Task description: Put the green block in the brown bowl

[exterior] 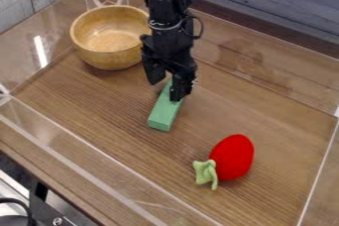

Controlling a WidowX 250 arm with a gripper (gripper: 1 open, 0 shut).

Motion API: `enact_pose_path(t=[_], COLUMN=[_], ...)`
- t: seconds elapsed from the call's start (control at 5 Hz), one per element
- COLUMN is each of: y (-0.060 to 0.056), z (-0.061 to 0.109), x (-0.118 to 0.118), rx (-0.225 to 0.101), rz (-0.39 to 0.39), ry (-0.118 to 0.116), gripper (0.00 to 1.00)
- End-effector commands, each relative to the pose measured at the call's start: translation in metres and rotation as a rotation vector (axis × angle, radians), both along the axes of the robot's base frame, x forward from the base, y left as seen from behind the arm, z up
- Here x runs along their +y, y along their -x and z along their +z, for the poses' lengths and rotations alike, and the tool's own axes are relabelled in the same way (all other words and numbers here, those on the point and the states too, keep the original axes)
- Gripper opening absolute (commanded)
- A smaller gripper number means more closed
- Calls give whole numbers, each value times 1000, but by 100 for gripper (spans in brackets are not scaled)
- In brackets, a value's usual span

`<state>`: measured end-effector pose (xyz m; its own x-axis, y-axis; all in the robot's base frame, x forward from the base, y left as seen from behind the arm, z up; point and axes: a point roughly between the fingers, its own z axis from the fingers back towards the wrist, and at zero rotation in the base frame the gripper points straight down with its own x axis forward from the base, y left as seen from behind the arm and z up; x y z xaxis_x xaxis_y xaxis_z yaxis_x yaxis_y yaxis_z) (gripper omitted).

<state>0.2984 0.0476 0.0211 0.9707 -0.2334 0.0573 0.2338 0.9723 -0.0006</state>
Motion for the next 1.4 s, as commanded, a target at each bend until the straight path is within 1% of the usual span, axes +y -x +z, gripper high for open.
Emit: enact_pose_path(t=[0.0, 0.6, 1.2], y=[10, 12, 15], z=[-21, -24, -22], x=[-1, 0, 1], rx=[82, 128, 170], rz=[1, 0, -2], ry=[-5, -8, -9], gripper=[100, 100, 100])
